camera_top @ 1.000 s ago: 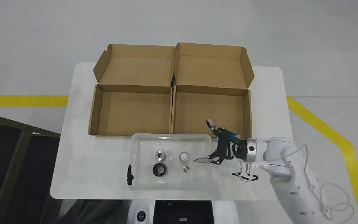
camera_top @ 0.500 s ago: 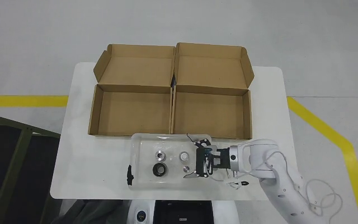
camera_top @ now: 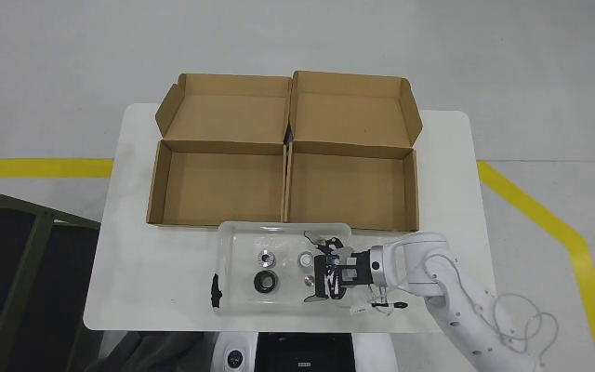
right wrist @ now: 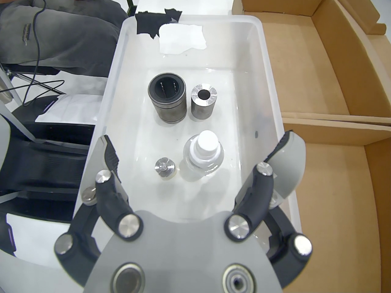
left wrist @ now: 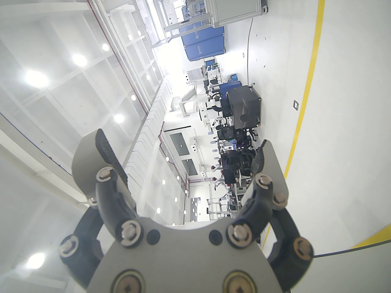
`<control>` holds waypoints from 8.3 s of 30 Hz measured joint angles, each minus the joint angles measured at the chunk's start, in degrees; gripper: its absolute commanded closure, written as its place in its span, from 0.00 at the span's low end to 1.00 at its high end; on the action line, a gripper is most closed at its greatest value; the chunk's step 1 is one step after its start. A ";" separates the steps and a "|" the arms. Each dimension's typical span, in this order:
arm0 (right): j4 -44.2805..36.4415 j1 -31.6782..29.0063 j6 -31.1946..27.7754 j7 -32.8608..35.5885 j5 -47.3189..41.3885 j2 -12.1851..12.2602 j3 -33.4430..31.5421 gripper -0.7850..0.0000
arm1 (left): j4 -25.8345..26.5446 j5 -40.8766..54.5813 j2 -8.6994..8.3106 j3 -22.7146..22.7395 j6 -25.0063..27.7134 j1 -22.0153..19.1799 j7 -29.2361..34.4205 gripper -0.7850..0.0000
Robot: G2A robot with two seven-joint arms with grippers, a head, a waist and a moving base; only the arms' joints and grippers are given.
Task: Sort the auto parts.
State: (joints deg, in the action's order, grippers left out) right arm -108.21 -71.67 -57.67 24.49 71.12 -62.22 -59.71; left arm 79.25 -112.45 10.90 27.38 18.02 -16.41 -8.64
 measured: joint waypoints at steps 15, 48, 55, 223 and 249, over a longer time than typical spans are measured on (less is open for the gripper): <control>3.10 3.50 3.28 0.01 2.21 -0.50 4.24 0.00 | 0.00 0.00 0.00 0.00 0.00 0.00 0.00 0.00; 4.30 4.38 3.86 -0.93 0.03 0.55 3.09 1.00 | 0.00 0.00 0.00 0.00 0.00 0.00 0.00 0.00; 1.97 4.63 2.61 -4.43 -3.73 0.77 1.97 1.00 | 0.00 0.00 0.00 0.00 0.00 0.00 0.00 0.00; -6.78 5.76 0.30 14.90 4.93 1.17 6.54 0.00 | 0.00 0.00 0.00 0.00 0.00 0.00 0.00 0.00; 0.11 10.53 1.03 20.82 3.06 0.23 15.16 0.08 | 0.00 0.00 0.00 0.00 0.00 0.00 0.00 0.00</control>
State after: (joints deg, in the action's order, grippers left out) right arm -108.10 -61.13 -56.64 45.32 74.18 -61.99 -44.55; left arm 79.25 -112.45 10.90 27.38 18.02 -16.41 -8.64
